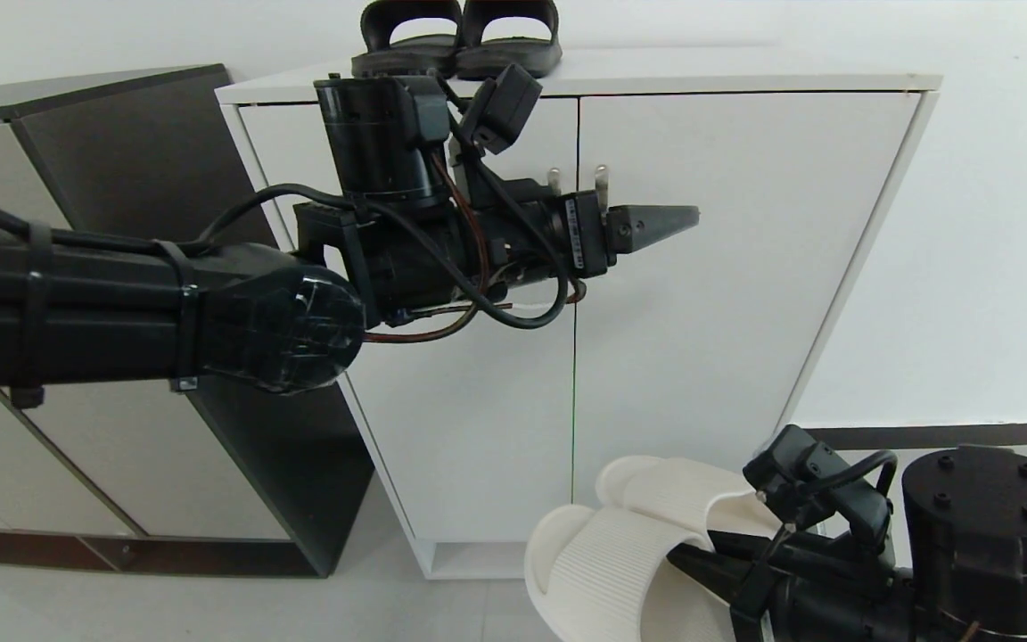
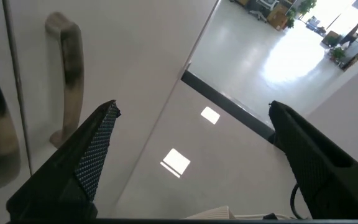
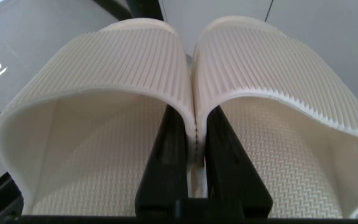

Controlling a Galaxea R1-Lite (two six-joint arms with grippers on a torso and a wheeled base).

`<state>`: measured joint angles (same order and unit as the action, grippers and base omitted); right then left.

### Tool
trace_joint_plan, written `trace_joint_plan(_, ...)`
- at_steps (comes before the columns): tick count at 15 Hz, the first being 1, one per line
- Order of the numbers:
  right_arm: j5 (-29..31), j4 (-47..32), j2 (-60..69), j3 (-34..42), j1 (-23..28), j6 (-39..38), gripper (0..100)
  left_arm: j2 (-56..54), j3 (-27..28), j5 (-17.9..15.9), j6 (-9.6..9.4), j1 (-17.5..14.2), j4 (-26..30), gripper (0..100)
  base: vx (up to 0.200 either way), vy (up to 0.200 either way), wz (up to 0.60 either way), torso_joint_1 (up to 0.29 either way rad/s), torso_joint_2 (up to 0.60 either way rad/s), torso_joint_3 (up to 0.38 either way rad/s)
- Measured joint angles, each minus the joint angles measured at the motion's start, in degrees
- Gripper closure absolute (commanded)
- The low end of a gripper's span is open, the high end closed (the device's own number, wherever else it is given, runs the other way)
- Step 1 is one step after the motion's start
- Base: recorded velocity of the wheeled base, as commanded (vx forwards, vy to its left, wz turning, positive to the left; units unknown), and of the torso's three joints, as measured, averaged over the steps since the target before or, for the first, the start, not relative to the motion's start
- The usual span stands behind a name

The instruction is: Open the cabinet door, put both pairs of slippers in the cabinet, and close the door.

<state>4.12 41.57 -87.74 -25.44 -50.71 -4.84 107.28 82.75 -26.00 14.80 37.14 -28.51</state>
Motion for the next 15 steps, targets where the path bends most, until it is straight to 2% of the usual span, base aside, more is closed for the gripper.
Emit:
trace_joint_plan(3,0.0,0.0,0.0,0.0,0.1,0.0,100,0.5,0.8,0.4,-1.12,-0.1,2.2,0,0.000,0.000,0.00,0.000,0.00,0.000)
trace_joint_plan(7,0.1,0.0,-0.1,0.1,0.1,0.0,100,-2.4,-2.4,1.1,-1.21,-0.7,2.4,0,0.000,0.000,0.00,0.000,0.00,0.000)
trace_joint_plan(9,0.1,0.0,-0.1,0.1,0.1,0.0,100,-3.1,-2.9,2.0,-1.21,-2.1,2.3,0,0.000,0.000,0.00,0.000,0.00,0.000)
trace_joint_plan(15,0.2,0.0,-0.1,0.0,0.0,0.1,100,-0.3,1.3,4.0,-1.06,-3.2,2.2,0,0.000,0.000,0.00,0.000,0.00,0.000)
